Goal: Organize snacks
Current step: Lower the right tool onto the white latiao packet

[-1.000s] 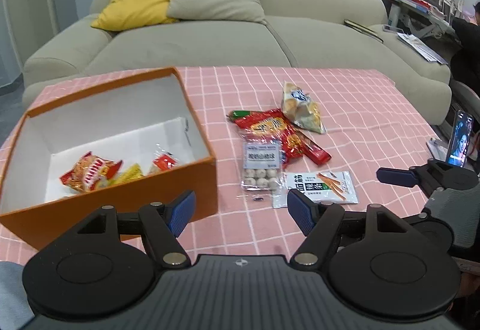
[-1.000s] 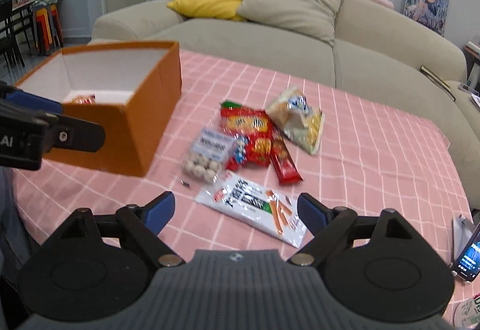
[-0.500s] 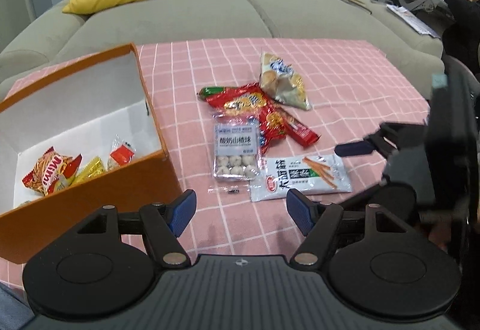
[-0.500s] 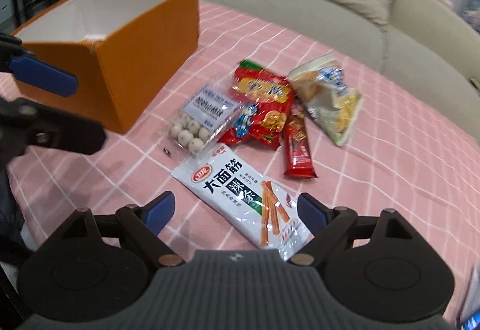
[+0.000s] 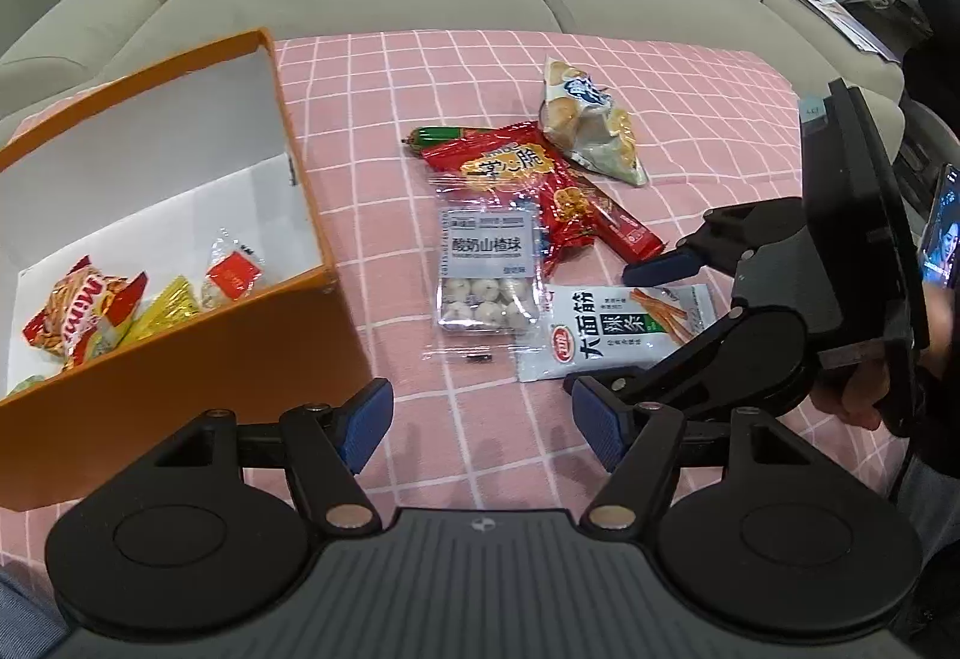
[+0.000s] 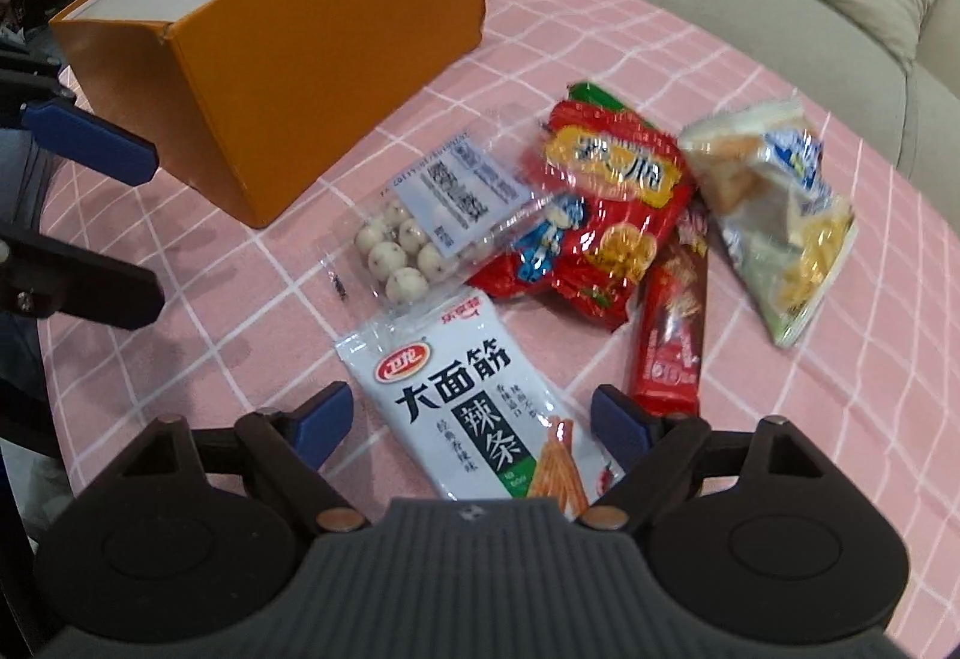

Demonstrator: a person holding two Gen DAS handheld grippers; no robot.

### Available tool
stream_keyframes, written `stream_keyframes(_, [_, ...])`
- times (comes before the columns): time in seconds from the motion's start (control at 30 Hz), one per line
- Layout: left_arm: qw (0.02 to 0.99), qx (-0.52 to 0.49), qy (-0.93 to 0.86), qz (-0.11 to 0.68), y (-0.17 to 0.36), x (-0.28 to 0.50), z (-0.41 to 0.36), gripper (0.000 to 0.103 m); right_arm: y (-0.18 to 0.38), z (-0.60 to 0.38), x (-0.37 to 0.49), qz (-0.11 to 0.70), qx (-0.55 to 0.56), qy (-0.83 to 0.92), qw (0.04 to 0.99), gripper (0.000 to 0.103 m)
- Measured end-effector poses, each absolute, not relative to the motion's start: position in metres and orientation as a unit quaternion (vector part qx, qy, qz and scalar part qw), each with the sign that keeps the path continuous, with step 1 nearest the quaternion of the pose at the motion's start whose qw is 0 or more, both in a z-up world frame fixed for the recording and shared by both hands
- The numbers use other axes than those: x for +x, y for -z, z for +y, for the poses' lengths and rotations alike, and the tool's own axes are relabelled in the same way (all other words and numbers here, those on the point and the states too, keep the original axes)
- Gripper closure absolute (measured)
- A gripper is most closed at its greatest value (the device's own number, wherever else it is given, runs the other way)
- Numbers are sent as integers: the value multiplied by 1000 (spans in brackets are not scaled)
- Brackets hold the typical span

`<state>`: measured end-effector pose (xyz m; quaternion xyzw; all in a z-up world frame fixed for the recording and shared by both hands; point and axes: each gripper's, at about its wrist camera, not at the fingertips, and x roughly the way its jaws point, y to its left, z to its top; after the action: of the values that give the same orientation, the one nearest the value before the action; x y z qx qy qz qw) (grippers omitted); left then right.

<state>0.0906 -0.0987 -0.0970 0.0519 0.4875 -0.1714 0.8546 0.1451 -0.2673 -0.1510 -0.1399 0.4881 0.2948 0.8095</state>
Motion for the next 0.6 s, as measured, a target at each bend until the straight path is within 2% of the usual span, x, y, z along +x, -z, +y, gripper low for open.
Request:
stream_keyframes(0.2, [851, 53, 180, 490, 102, 95, -106, 23, 144, -270, 129, 494, -130, -260, 819, 41])
stream_keyframes(0.6, [858, 45, 190, 476, 105, 95, -118, 25, 133, -285, 108, 539, -17, -5, 842, 44])
